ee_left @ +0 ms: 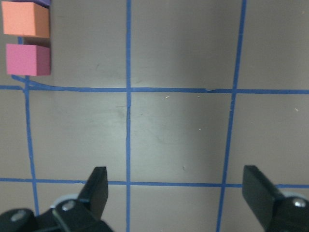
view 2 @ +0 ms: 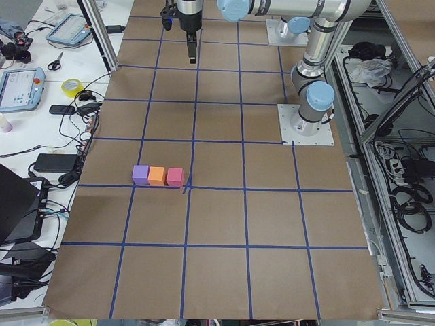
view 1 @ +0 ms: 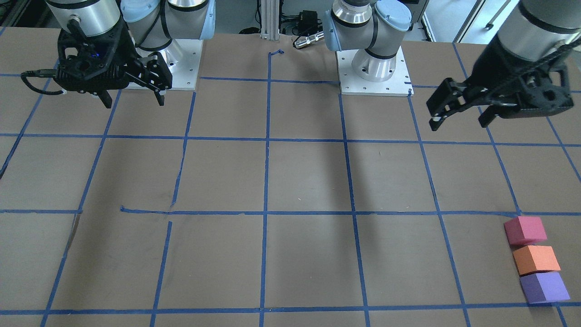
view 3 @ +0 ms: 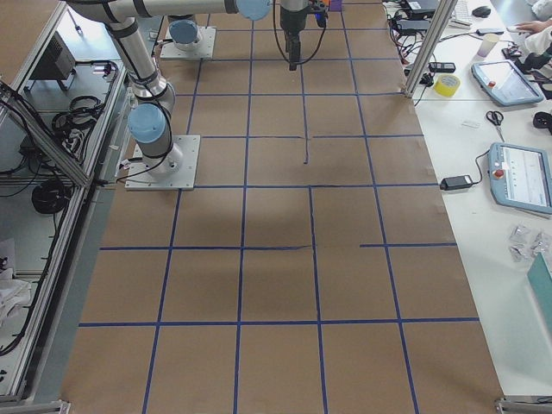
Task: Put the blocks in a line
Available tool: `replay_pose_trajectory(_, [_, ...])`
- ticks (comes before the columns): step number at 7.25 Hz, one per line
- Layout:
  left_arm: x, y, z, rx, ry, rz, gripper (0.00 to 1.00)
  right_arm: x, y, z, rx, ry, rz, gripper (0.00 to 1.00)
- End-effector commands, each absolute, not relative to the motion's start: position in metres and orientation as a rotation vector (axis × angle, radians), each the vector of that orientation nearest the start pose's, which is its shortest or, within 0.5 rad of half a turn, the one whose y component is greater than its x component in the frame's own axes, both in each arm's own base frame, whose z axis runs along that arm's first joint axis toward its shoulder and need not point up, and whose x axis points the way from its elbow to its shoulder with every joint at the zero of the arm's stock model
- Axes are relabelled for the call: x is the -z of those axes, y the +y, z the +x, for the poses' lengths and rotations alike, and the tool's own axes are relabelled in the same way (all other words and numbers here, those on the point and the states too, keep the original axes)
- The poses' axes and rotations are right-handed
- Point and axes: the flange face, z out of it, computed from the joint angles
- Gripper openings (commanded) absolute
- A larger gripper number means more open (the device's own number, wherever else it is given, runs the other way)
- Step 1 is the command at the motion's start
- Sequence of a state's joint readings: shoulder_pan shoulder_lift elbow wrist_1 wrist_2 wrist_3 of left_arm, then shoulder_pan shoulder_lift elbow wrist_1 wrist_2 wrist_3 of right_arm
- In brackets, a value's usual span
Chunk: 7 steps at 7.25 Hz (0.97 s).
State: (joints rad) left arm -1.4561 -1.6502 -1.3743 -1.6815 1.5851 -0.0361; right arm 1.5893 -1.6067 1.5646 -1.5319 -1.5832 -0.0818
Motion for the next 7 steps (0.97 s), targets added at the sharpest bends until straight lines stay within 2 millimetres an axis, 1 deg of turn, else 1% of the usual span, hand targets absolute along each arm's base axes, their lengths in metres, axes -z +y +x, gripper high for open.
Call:
replay_pose_trajectory(1, [-0.510, -0.527, -0.162, -0.011, 3.110, -0.317, 1.00, -0.504, -0.475, 0.141, 0.007, 3.150, -0.157, 1.00])
replay_pose_trajectory(2, [-0.502, -0.528, -0.171, 0.057, 3.121, -0.270, 1.00, -0.503, -0.474, 0.141, 0.002, 3.152, -0.150, 1.00])
replay_pose_trajectory(3, [-0.502, -0.530, -0.171, 0.095, 3.127, -0.258, 1.00, -0.503, -0.474, 0.141, 0.002, 3.152, -0.148, 1.00])
replay_pose_trajectory(4, [-0.498, -0.531, -0.171, 0.103, 3.129, -0.222, 1.00, -0.504, -0.474, 0.141, 0.004, 3.154, -0.145, 1.00])
replay_pose_trajectory(6, [-0.491, -0.527, -0.171, 0.082, 3.126, -0.195, 1.00, -0.503, -0.474, 0.141, 0.002, 3.154, -0.143, 1.00])
replay_pose_trajectory(7, [-0.496, -0.522, -0.170, 0.094, 3.127, -0.198, 1.00, -0.504, -0.474, 0.141, 0.004, 3.154, -0.143, 1.00])
